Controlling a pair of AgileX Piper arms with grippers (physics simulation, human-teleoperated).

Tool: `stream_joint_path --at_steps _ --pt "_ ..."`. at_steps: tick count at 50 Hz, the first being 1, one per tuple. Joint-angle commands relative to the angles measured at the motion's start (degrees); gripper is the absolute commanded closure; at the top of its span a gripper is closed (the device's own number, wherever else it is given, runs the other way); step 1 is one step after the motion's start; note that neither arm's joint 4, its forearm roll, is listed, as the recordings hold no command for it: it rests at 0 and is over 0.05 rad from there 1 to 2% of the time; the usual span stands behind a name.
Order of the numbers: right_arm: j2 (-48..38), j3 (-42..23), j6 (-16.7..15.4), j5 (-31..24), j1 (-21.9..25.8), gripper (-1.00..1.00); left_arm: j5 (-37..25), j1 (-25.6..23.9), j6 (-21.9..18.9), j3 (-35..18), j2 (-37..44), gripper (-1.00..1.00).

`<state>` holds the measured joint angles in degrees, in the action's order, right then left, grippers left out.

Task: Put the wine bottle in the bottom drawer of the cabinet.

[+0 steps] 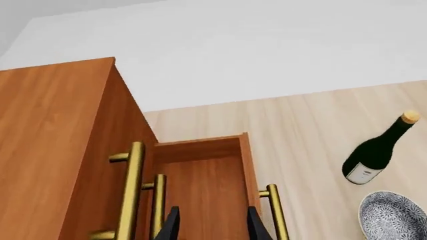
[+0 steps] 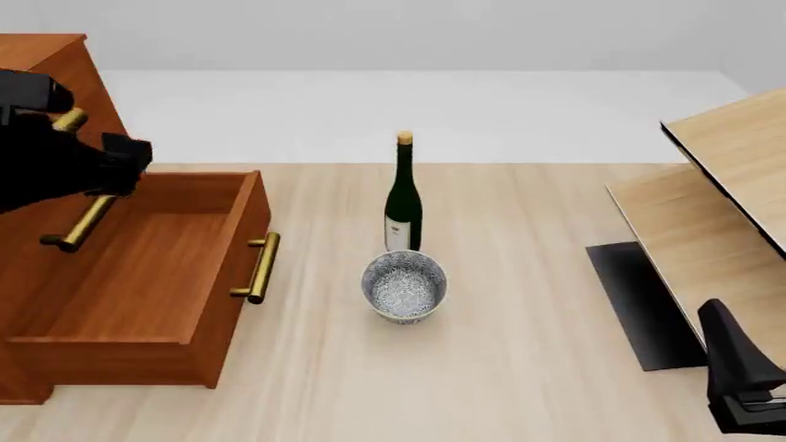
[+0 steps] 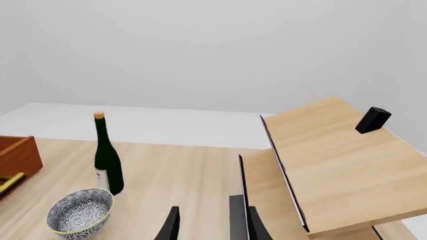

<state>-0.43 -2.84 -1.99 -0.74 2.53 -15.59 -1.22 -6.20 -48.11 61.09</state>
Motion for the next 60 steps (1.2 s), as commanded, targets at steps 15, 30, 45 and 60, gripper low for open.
stream_joint_path --at_steps 15,30,45,60 --pt "-0.01 0.16 0.04 -0.13 0.41 -1.0 -1.65 -0.91 1.44 -3.05 12.07 -1.0" --pt "-0.05 0.23 0.16 -0.12 0.84 -1.0 -0.68 -3.49 4.6 -1.51 13.32 -1.0" --pt "-0.01 0.01 0.24 -0.34 1.2 -1.0 2.02 -6.51 7.06 2.01 13.62 -1.0" --pt "0.15 0.06 0.24 -0.89 2.02 -1.0 5.0 -9.42 8.62 6.02 14.12 -1.0"
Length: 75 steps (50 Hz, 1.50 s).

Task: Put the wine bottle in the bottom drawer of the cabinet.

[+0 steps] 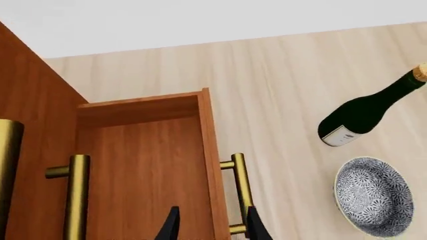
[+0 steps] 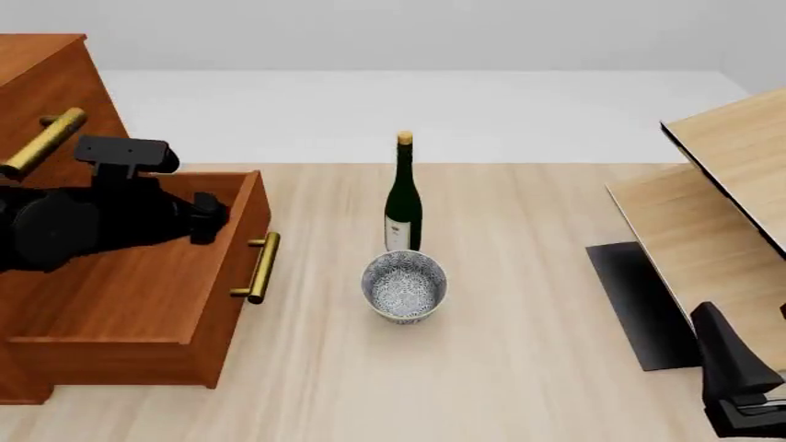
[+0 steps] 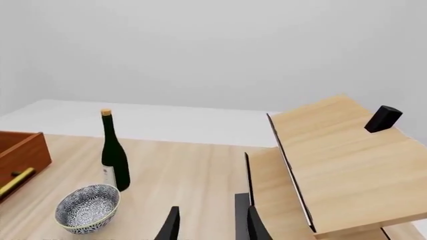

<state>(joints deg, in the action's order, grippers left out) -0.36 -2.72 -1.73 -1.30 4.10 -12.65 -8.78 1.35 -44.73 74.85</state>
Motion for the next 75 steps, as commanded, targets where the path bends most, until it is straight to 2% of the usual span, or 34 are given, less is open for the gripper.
stream_joint_path --at_steps 1,11,29,55,75 --pt "0.05 -0.04 -0.04 -0.32 0.5 -1.0 2.34 -2.02 1.53 2.89 0.6 -1.0" --pt "-0.04 0.11 -0.12 -0.44 1.08 -1.0 5.43 -3.54 2.69 5.98 1.75 -1.0" --pt "-0.09 0.08 -0.06 -0.62 1.49 -1.0 8.9 -4.07 3.13 8.21 3.94 -1.0" --pt "-0.83 0.18 -0.14 -0.02 1.84 -1.0 15.61 -5.74 4.21 16.01 5.68 -1.0" --pt "-0.77 0.38 -0.07 -0.11 2.04 -1.0 17.48 -8.28 5.56 18.01 6.33 -1.0"
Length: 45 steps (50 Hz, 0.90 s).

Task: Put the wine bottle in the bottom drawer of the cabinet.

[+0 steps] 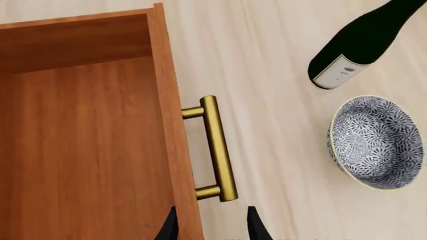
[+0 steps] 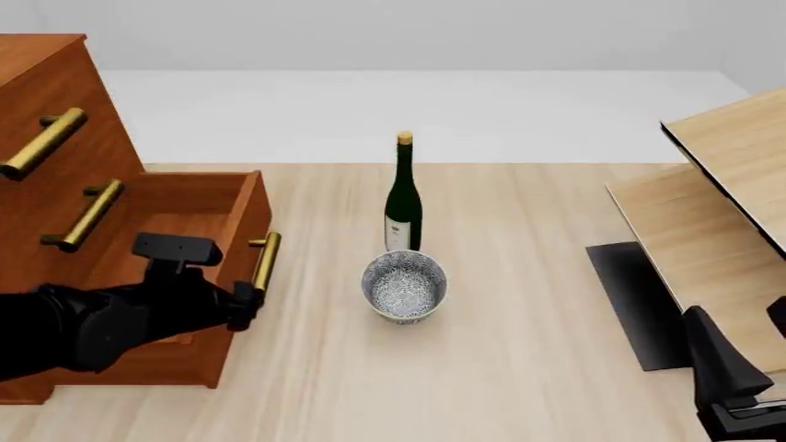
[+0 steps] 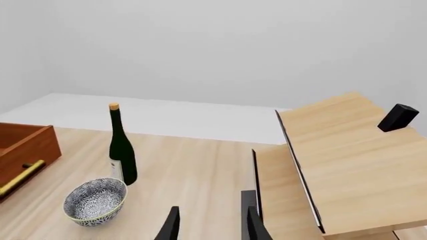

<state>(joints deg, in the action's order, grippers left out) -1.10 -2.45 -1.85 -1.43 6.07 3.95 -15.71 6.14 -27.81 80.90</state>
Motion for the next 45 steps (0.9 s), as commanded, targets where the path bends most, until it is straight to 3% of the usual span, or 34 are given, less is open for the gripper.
stream_joint_path --at_steps 1,45 --pt "-0.06 0.1 0.05 0.05 0.06 -1.0 0.96 -1.39 0.84 1.1 0.41 -1.0" --pt "0.51 -0.18 0.06 -0.73 0.53 -1.0 0.31 -9.02 5.25 1.81 -2.45 -1.0"
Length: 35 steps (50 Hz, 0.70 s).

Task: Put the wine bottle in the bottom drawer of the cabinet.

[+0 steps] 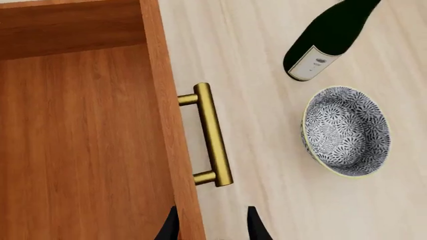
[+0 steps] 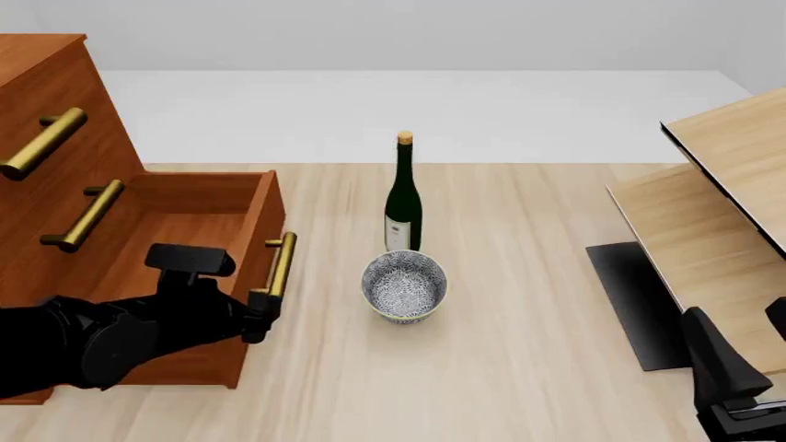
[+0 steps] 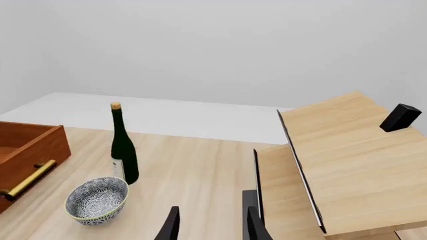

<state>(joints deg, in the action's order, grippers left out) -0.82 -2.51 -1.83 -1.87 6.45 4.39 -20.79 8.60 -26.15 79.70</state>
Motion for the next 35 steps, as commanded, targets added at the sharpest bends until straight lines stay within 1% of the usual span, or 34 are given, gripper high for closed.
stream_joint_path --at_steps 1,9,13,14,15,16,17,18,19,21,22,23,24,27,31,33,35 --pt "-0.11 -0.14 0.06 0.02 0.12 -1.0 -0.17 -4.0 2.77 0.14 -1.36 -1.0" --pt "-0.46 -0.11 0.01 0.36 0.24 -1.0 -0.63 -5.18 3.18 0.07 -2.29 -1.0" --pt "-0.43 -0.08 0.06 0.3 0.23 -1.0 -1.69 -5.08 1.53 -0.18 -3.91 -1.0" --pt "-0.51 -0.05 0.03 0.36 0.25 -1.0 -2.24 -4.8 -0.08 -0.36 -5.45 -1.0" --pt "-0.49 -0.04 0.06 0.36 0.25 -1.0 -2.71 -4.93 -0.39 -0.58 -6.31 -1.0" --pt "-0.45 -0.04 0.09 0.33 0.29 -1.0 -3.66 -5.01 -0.92 -0.99 -6.99 -1.0" --pt "-0.47 -0.01 0.05 0.36 0.31 -1.0 -4.17 -4.87 -2.47 -1.18 -8.1 -1.0" --pt "-0.54 0.06 0.01 0.44 0.34 -1.0 -5.4 -4.63 -2.78 -1.73 -10.1 -1.0" --pt "-0.66 0.08 0.04 0.56 0.36 -1.0 -6.33 -4.79 -2.32 -2.24 -10.09 -1.0" --pt "-0.81 0.06 0.05 0.73 0.4 -1.0 -7.46 -4.93 -4.98 -2.85 -12.29 -1.0" --pt "-0.84 0.04 0.08 0.72 0.47 -1.0 -8.52 -4.77 -4.1 -3.47 -12.87 -1.0" --pt "-0.81 0.03 0.02 0.67 0.54 -1.0 -9.69 -4.7 -4.22 -4.15 -13.48 -1.0" --pt "-0.73 0.01 0.03 0.61 0.47 -1.0 -10.52 -4.82 -5.37 -4.64 -14.88 -1.0" --pt "-0.56 0.05 -0.04 0.42 0.52 -1.0 -13.3 -3.98 -5.21 -6.17 -17.04 -1.0" --pt "-0.83 0.01 -0.05 0.61 0.59 -1.0 -17.58 -4.7 -4.64 -9.19 -20.19 -1.0" --pt "-0.95 -0.01 -0.1 0.69 0.65 -1.0 -19.78 -5.09 -3.67 -10.88 -21.27 -1.0" --pt "-0.93 -0.05 -0.06 0.66 0.68 -1.0 -21.69 -5.49 -4.25 -12.56 -23.04 -1.0"
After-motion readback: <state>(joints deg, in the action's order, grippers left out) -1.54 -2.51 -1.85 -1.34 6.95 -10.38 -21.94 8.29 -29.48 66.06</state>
